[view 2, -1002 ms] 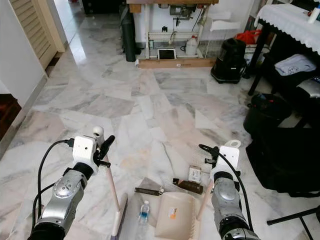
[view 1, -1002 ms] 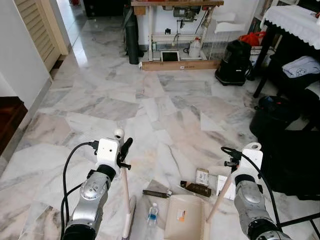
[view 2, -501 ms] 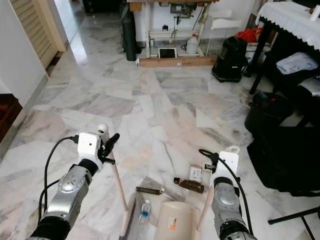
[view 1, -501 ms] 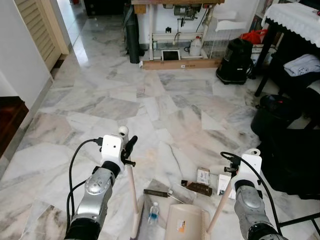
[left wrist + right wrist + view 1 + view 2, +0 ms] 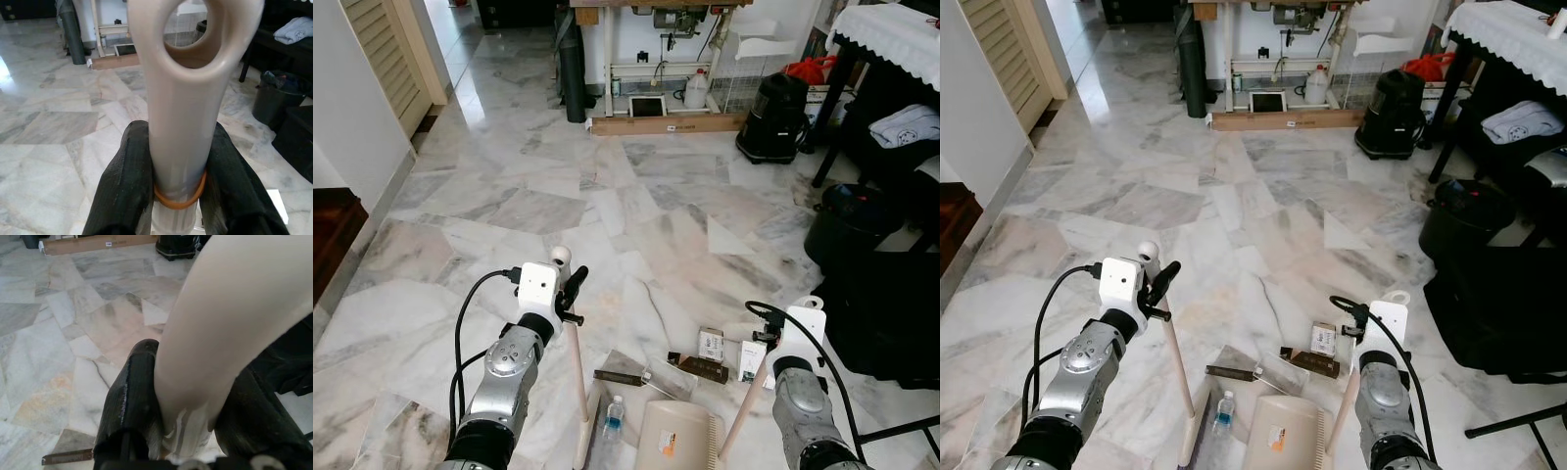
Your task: Sweep floor
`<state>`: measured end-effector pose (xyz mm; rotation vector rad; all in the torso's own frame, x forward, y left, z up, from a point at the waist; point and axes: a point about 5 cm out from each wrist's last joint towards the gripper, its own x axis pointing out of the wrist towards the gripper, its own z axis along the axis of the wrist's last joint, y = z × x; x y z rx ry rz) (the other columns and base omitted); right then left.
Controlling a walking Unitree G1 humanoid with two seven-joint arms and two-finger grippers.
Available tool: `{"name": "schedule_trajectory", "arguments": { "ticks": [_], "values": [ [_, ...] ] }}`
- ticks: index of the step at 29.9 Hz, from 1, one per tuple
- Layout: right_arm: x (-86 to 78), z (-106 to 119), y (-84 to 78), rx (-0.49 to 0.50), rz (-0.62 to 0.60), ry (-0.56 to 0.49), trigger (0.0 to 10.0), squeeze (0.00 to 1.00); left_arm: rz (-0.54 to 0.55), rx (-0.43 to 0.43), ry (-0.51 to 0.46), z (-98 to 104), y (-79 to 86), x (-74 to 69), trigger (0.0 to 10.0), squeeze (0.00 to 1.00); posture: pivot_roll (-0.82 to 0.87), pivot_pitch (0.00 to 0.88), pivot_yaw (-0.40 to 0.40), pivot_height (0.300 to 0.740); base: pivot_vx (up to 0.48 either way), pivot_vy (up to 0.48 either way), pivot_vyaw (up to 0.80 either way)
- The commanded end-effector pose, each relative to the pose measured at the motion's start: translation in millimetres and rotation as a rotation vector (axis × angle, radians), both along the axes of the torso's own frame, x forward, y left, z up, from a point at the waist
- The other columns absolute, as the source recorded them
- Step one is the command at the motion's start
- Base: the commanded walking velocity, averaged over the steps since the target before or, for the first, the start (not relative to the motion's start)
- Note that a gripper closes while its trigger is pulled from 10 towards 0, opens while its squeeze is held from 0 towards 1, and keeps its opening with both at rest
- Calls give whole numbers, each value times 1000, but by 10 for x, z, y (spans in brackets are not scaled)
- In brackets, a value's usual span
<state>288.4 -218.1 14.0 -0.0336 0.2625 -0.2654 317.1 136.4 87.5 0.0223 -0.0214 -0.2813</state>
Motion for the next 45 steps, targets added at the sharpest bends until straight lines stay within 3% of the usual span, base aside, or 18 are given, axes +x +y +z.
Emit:
{"name": "schedule_trajectory", "arguments": {
  "ticks": [1, 29, 37, 39, 45],
  "values": [
    [-78, -84, -16, 2, -5, 38, 10000, 0, 11, -1, -64, 127, -3, 60, 10000, 0, 106, 28, 7, 740, 0, 0, 0],
    [-67, -48, -55, -2, 12, 16, 10000, 0, -84, -3, -22, -25, -273, 50, 10000, 0, 71, 13, 0, 740, 0, 0, 0],
    [-46, -25, -50, -2, 12, 4, 10000, 0, -215, -39, 77, -149, -504, 13, 10000, 0, 65, 24, 2, 740, 0, 0, 0],
    [-45, -22, -49, -2, 13, 2, 10000, 0, -241, -78, 110, -177, -549, -2, 10000, 0, 65, 24, 2, 740, 0, 0, 0],
    [-37, -10, -53, -3, 11, -5, 10000, 0, -305, -337, 186, -142, -693, -20, 10000, 0, 67, 32, 5, 740, 0, 0, 0]
  ]
}}
